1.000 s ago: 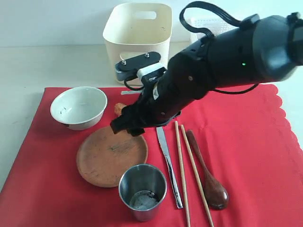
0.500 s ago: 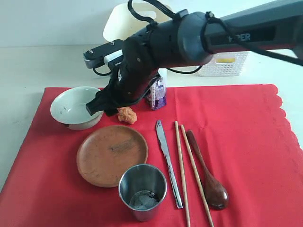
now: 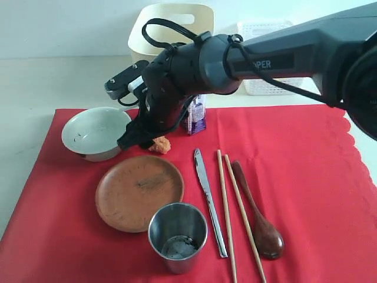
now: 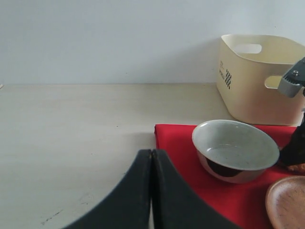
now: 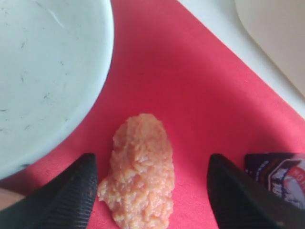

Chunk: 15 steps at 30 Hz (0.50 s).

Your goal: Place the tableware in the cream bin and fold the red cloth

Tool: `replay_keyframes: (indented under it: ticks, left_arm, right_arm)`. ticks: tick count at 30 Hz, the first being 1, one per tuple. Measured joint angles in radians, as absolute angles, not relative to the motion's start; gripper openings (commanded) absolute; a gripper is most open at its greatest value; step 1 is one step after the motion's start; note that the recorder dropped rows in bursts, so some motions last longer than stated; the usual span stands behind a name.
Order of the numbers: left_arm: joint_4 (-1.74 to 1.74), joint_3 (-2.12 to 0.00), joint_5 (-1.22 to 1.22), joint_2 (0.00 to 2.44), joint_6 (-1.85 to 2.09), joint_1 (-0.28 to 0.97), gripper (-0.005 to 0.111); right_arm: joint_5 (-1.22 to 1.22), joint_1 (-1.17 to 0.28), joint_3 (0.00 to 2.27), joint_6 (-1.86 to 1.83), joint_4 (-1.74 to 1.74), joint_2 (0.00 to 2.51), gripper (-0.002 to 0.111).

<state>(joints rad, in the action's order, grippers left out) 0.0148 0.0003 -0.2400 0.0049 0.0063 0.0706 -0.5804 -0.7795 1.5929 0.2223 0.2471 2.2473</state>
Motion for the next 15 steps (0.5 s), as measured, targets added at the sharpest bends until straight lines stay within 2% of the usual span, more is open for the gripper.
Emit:
replay_keyframes:
  ticks: [8, 15]
  left_arm:
    - [0.015, 0.0, -0.24, 0.005, 0.006, 0.071, 0.001]
    - [0.015, 0.0, -0.24, 0.005, 0.006, 0.071, 0.001]
  right_arm:
    - [-0.574, -0.78, 1.595, 0.224, 0.257, 2.25, 0.0]
    - [-0.596, -0.776, 1.597, 0.237, 0.276, 2.23, 0.0]
